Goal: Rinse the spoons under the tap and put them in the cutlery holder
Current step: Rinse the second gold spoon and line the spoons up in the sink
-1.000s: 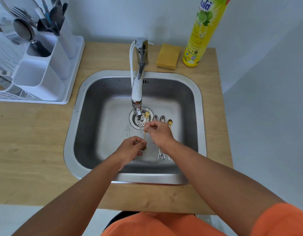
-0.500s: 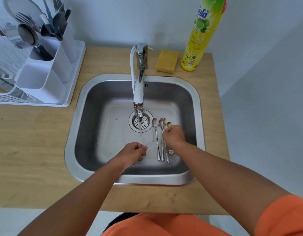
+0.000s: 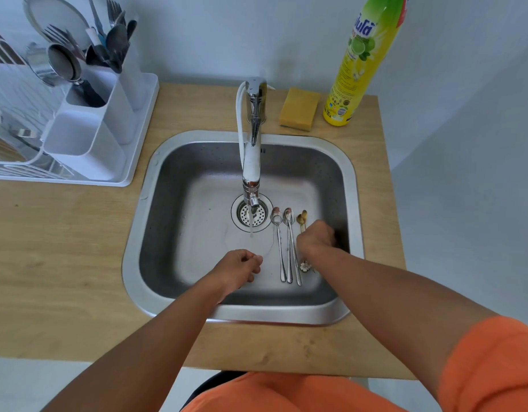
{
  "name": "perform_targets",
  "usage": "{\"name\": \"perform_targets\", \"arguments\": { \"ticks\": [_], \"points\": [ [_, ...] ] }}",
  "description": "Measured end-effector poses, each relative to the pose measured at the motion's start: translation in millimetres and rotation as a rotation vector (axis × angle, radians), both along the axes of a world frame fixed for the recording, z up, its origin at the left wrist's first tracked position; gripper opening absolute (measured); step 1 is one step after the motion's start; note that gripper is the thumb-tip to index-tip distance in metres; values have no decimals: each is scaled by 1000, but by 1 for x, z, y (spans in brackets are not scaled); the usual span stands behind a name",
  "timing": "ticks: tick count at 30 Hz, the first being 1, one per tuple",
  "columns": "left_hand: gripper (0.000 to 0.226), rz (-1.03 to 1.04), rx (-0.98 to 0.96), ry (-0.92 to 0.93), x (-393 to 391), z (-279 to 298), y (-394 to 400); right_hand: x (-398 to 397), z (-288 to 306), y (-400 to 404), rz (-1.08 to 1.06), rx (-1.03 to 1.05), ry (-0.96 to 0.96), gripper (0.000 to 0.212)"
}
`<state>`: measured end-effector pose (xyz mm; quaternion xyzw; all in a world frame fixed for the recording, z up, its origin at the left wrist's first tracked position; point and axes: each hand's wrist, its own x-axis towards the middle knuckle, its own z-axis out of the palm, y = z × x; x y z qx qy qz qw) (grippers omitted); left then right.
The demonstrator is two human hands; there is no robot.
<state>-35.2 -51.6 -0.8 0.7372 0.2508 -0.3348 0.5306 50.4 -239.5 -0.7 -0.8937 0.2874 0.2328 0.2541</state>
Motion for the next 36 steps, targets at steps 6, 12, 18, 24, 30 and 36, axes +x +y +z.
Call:
{"name": "perform_targets", "arguments": {
  "ticks": [6, 12, 18, 24, 30, 36],
  "points": [
    [22, -2, -1, 8, 0, -4, 0, -3, -9, -4, 31, -44, 1, 11],
    [23, -6, 9, 11, 0, -6, 0, -4, -12, -3, 62, -51, 16, 18],
    [21, -27, 62, -30, 3, -10, 2, -9, -3, 3, 203, -52, -56, 41],
    [23, -74, 170, -47, 14, -6, 12, -21, -1, 13, 409, -67, -51, 26],
    [24, -31, 235, -81, 40, 6, 38, -36, -8, 19, 506, -46, -22, 23],
    [31, -81, 367, -73, 62, 26, 57, -45, -12, 20, 534, -52, -1, 18]
  ]
}}
